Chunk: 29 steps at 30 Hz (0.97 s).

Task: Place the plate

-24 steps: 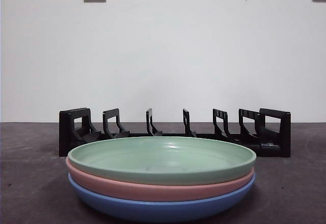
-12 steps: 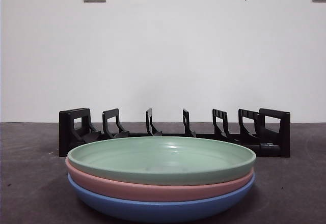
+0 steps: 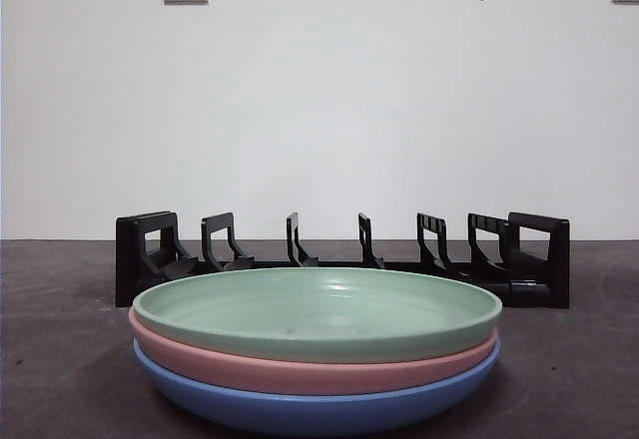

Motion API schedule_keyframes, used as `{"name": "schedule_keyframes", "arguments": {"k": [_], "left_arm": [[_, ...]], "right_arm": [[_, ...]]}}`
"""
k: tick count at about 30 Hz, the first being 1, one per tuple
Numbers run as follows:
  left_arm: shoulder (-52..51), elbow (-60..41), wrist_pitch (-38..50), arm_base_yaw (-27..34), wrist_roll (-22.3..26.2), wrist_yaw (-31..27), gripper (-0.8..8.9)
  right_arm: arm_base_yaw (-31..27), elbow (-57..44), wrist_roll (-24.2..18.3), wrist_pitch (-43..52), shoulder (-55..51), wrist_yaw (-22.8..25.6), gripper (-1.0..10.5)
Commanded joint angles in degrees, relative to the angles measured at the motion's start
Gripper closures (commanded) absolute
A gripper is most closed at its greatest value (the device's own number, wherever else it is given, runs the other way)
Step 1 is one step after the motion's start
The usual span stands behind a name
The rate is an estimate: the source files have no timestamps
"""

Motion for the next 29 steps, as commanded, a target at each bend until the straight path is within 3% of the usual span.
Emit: {"name": "schedule_keyframes", "arguments": {"k": [1, 3, 6, 10, 17, 23, 29], "left_arm": [[0.1, -1.1, 0.5, 0.1, -0.3, 0.1, 8.06], [0.1, -1.1, 0.5, 0.1, -0.2, 0.1, 8.06], [0.1, -1.0, 0.5, 0.1, -0.3, 0.1, 8.06], [0.1, -1.0, 0.5, 0.1, -0.2, 0.1, 8.06], [0.1, -1.0, 0.5, 0.1, -0.2, 0.1, 8.06], [0.1, -1.0, 0.5, 0.1, -0.3, 0.1, 8.06], [0.1, -1.0, 0.5, 0.1, -0.3, 0.1, 8.06]], "right_arm": [[0.3, 0.8, 0.5, 0.6, 0.4, 0.0, 9.3], [0.2, 0.8, -3.8, 1.9, 0.4, 2.1, 9.3], [-1.0, -0.2, -4.2, 0.2, -1.3, 7.7, 9.3], [-4.2, -9.4, -5.3, 5.3, -7.4, 9.0, 9.3], [-16.9, -41.4, 0.8, 23.8, -32.2, 8.9, 9.3], [-22.9, -56.0, 1.0, 21.8, -53.7, 8.9, 9.3], [-24.2, -62.3, 2.1, 17.7, -64.9, 9.0, 9.3]]}}
